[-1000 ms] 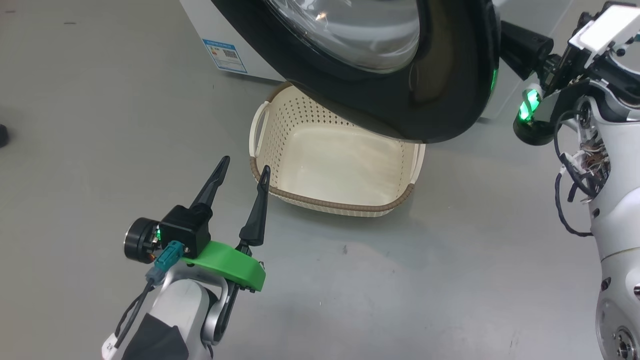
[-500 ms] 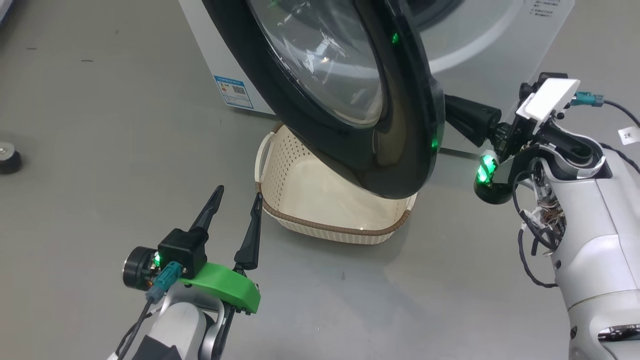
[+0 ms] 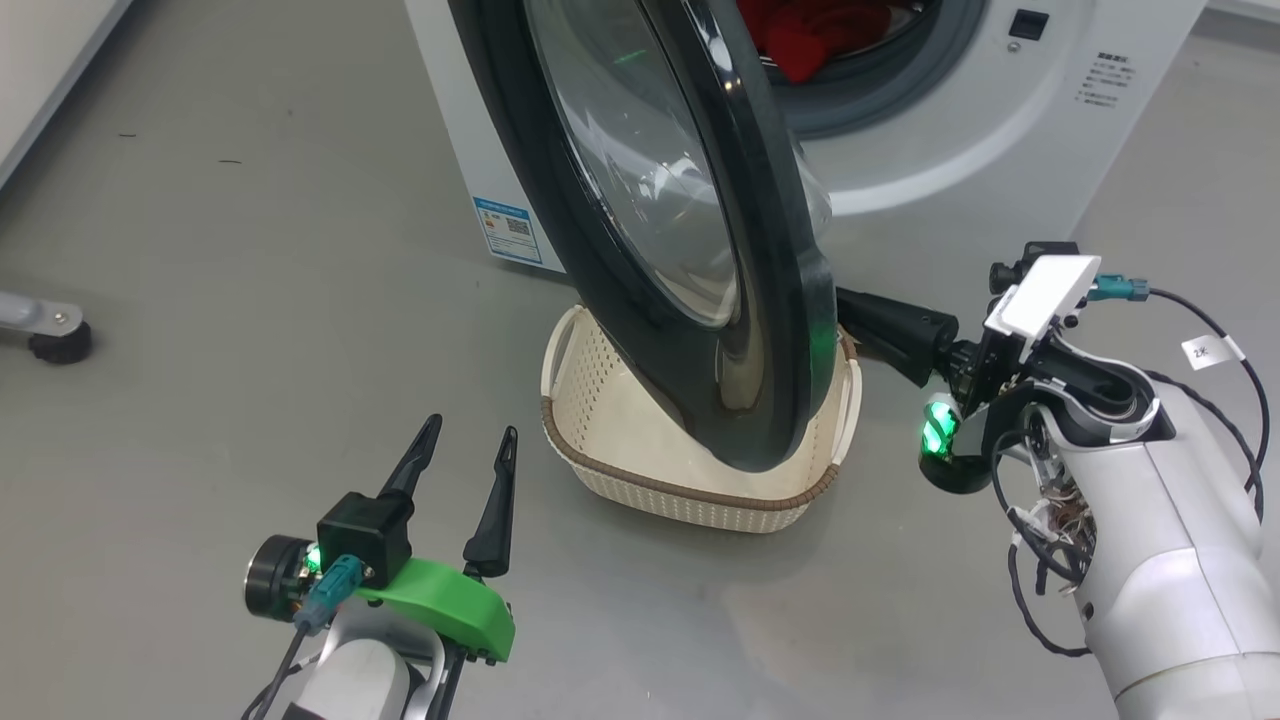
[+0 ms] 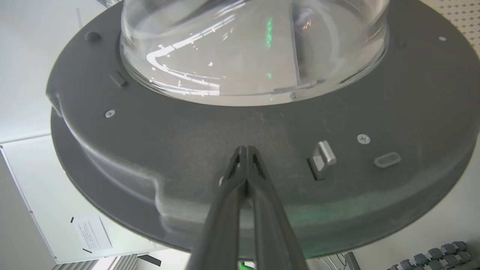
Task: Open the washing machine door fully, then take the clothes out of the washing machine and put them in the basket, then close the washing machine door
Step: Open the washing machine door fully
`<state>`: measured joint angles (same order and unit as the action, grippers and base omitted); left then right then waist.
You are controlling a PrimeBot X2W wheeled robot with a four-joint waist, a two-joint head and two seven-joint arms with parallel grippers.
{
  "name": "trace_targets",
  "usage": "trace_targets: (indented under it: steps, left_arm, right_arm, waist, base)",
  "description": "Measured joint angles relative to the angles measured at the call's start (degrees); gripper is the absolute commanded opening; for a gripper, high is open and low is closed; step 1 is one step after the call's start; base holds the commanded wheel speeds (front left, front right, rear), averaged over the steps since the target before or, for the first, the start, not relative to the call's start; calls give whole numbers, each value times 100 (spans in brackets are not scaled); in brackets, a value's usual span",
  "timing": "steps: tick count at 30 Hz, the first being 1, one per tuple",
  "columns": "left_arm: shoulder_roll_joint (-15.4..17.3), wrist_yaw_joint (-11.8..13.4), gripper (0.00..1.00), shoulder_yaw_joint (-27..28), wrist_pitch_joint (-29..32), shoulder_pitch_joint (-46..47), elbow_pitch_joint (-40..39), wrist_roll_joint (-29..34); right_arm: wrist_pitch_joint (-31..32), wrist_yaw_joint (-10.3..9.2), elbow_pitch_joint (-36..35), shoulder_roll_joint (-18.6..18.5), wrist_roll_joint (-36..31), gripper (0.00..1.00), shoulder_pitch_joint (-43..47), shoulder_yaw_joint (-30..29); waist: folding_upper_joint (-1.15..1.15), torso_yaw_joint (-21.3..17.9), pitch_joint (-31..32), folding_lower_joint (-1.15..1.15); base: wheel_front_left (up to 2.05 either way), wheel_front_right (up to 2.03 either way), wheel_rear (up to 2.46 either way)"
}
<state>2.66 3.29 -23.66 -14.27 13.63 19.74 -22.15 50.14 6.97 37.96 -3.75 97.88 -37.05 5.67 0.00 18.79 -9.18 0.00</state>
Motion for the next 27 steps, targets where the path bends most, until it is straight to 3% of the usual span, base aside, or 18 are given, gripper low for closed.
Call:
trace_targets:
  steps: [27]
  left_arm:
    - [3,53,100,-26,67,-226,8,-88]
  right_arm:
    - [-575,0,-866,3,858,0,714,1627]
  waist:
    - [0,919,333,0]
  base:
    - [0,0,0]
